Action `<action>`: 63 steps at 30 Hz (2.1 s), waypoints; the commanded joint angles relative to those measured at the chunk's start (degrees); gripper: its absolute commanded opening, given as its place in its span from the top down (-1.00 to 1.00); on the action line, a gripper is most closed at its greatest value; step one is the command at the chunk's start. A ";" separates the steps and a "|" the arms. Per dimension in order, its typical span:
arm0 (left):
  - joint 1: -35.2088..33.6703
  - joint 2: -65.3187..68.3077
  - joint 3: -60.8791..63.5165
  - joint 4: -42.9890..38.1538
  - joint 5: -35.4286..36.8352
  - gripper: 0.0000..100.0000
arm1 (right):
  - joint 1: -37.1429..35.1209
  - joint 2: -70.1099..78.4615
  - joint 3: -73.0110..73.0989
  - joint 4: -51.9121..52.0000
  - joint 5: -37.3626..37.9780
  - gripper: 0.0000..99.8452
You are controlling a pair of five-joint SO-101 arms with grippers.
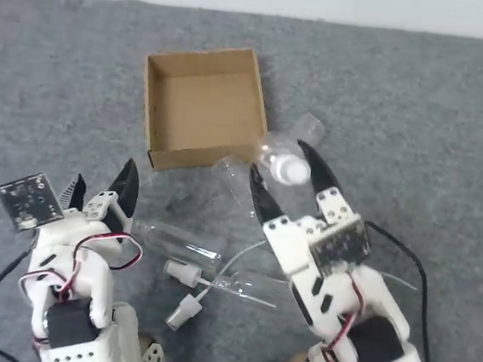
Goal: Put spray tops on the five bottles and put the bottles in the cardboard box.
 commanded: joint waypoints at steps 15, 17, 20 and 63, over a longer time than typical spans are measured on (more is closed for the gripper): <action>-0.44 -1.14 2.33 -4.75 -0.53 0.44 | -1.45 41.45 -22.15 -15.60 0.26 0.77; -0.44 -1.14 2.33 -4.75 -0.53 0.44 | -2.68 44.88 -23.56 -17.45 0.26 0.77; -0.44 -1.14 2.33 -4.75 -0.53 0.44 | -4.26 50.15 -26.55 -19.03 0.26 0.77; -0.18 -1.14 2.42 -4.40 -0.53 0.44 | -6.55 125.14 -96.53 -20.35 -4.40 0.77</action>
